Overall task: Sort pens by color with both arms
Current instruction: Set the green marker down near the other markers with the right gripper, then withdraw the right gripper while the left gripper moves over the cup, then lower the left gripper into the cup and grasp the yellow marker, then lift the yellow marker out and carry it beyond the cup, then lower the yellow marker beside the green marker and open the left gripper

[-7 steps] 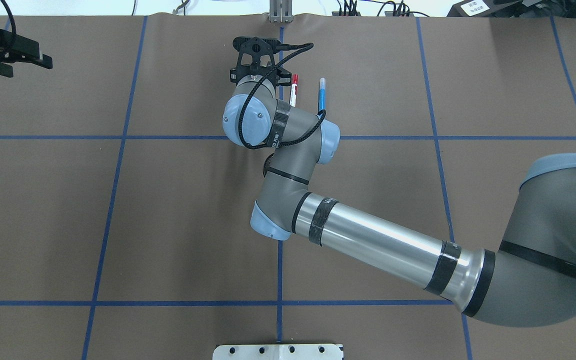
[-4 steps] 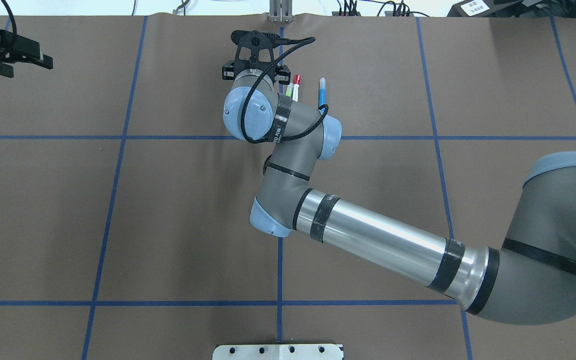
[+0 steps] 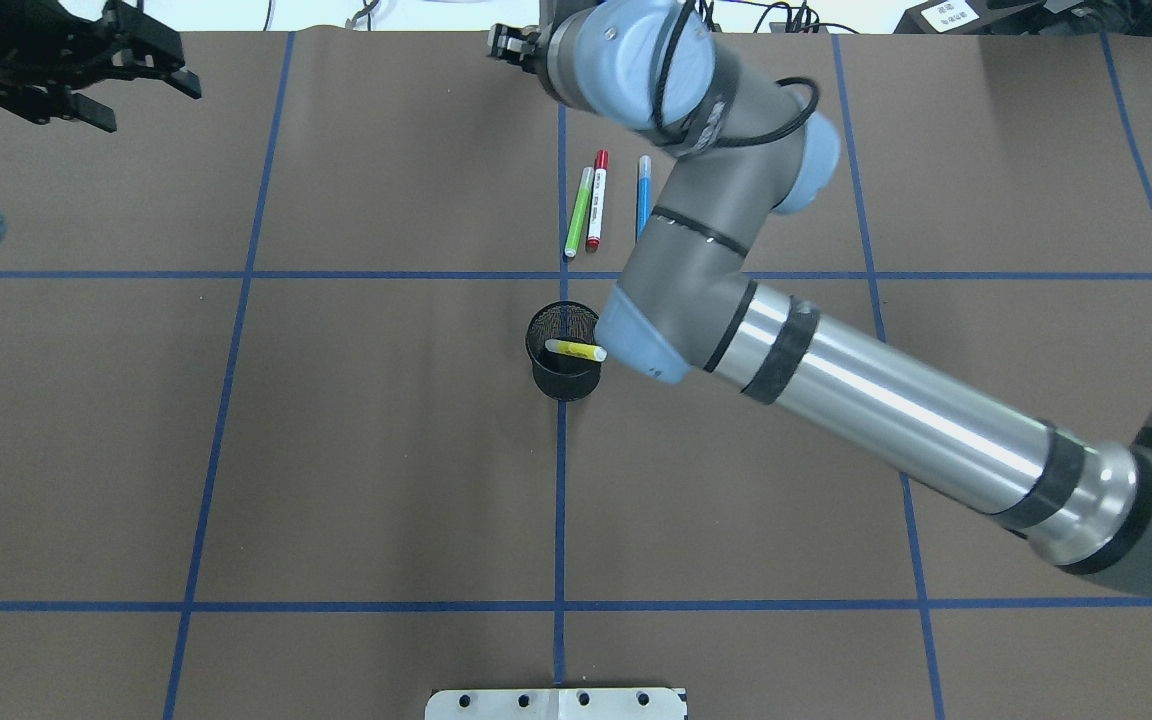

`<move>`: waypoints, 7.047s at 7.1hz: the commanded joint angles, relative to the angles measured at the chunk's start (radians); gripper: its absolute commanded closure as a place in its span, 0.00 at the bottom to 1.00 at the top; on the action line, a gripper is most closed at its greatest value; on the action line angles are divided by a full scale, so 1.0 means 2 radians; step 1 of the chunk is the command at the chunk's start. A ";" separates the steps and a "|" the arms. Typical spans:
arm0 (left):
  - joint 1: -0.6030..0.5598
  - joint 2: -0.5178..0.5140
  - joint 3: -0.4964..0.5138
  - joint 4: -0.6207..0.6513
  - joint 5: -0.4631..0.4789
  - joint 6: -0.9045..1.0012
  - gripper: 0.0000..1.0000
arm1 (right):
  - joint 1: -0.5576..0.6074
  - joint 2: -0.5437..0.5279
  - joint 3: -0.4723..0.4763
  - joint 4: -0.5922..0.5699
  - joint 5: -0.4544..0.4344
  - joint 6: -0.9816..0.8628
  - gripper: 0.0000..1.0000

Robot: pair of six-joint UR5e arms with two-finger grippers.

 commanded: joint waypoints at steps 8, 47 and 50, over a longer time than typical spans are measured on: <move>0.298 -0.321 0.189 0.176 0.311 -0.215 0.01 | 0.212 -0.296 0.190 -0.051 0.325 -0.187 0.02; 0.216 -0.288 0.471 -0.305 0.399 -0.121 0.29 | 0.197 -0.304 0.189 -0.050 0.291 -0.180 0.02; 0.215 -0.282 0.441 -0.303 0.397 -0.119 0.01 | 0.196 -0.305 0.189 -0.050 0.291 -0.181 0.02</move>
